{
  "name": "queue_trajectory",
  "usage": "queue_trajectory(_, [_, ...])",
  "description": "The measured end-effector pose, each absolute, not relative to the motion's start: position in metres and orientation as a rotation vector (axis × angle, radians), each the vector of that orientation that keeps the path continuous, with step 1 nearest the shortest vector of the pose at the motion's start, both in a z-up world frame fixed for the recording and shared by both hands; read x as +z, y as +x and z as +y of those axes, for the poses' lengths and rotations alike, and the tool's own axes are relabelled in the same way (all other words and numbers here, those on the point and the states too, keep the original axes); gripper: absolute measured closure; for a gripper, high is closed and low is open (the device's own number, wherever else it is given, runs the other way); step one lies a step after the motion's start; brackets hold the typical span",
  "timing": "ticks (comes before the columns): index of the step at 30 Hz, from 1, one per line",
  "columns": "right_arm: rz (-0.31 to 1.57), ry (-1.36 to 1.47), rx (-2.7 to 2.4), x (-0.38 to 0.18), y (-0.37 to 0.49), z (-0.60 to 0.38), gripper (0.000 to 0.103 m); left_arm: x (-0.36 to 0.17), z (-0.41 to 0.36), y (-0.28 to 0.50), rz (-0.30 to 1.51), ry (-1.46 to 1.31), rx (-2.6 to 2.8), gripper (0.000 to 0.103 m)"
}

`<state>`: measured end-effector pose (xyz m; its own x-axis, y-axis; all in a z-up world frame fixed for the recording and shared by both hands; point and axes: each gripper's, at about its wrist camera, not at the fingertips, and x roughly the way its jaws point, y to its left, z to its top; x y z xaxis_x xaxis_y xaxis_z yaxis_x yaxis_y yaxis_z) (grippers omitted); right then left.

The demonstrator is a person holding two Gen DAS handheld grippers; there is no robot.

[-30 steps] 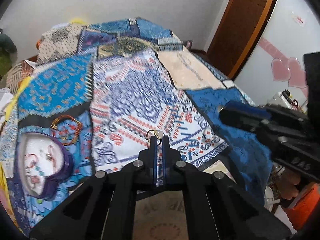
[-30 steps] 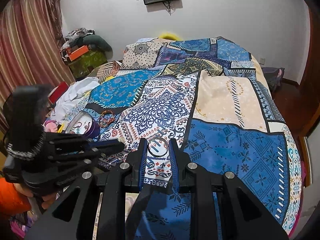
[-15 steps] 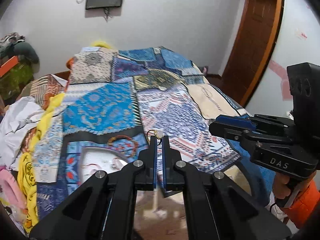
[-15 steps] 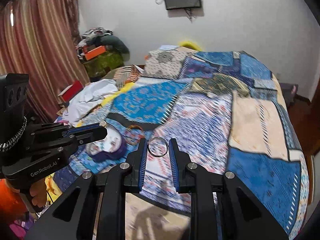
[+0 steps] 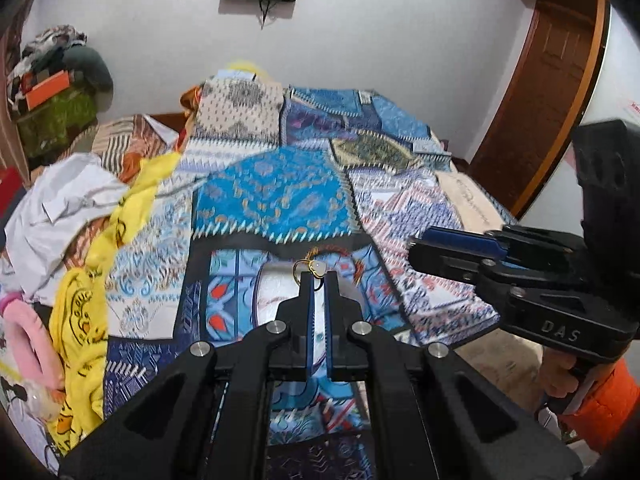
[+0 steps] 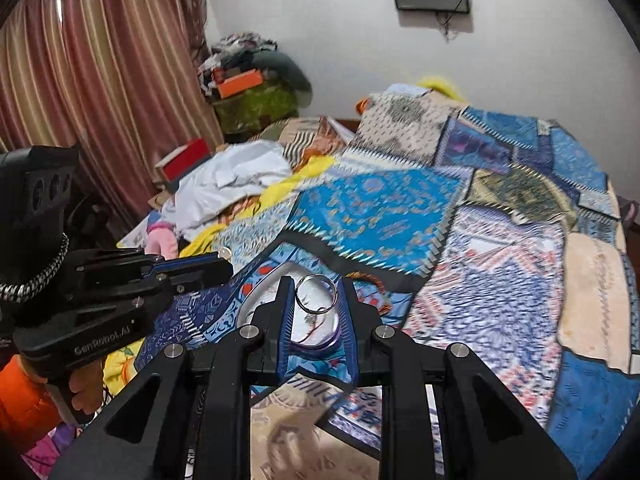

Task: Organize jewelry
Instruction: 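Carry both held rings in the grippers over the heart tin, then open the right gripper over the tin while the left releases its ring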

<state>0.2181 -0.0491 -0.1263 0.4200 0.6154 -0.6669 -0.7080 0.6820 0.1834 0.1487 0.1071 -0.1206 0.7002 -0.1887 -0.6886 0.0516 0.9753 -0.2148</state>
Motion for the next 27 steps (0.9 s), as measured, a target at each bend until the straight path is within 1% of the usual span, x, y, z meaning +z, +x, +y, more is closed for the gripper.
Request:
queue_trajectory(9, [0.960,-0.163,0.862,-0.170,0.240,-0.018,0.083,-0.159,0.110,0.160,0.868,-0.190,-0.163,0.101])
queue_trajectory(15, [0.975,-0.248,0.869,-0.180,0.235,-0.004,0.083,-0.164,0.116,0.161,0.861,-0.204,-0.187,0.101])
queue_trajectory(24, [0.993,-0.260,0.880,-0.178,0.239,-0.004,0.083,-0.160,0.118,0.159,0.845,-0.188,-0.181,0.100])
queue_trajectory(27, [0.992,-0.258,0.877,-0.172,0.239,-0.006,0.082,-0.155,0.124,0.159,0.834,-0.204,-0.167,0.097])
